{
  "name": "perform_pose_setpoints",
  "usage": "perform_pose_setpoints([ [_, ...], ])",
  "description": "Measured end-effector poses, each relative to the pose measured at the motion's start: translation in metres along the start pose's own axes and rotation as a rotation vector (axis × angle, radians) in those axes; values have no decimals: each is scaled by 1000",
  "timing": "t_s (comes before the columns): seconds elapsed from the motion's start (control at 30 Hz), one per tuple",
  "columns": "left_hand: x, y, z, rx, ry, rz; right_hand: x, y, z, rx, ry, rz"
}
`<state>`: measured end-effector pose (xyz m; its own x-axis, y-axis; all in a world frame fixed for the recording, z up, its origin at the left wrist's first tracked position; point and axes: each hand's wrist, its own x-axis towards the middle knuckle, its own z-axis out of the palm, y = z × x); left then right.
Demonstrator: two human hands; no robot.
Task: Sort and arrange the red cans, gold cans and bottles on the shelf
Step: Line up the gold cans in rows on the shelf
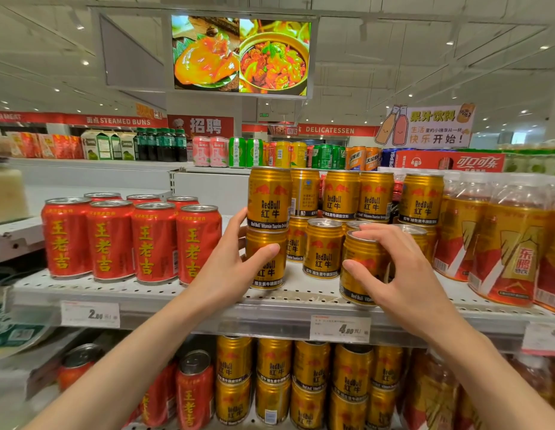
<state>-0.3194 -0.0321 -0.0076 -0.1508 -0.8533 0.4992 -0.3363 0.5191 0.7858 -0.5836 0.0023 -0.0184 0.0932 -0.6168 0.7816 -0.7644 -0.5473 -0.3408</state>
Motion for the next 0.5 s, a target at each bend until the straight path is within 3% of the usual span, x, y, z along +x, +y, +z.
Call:
perform_pose_setpoints([
  [0.3,1,-1,-3,-33,-85,35,0,0,-3,-4,-2,-6],
  [0.5,-5,-3,-2,-51,-59,40,-2,-2,-10,-47,-24,26],
])
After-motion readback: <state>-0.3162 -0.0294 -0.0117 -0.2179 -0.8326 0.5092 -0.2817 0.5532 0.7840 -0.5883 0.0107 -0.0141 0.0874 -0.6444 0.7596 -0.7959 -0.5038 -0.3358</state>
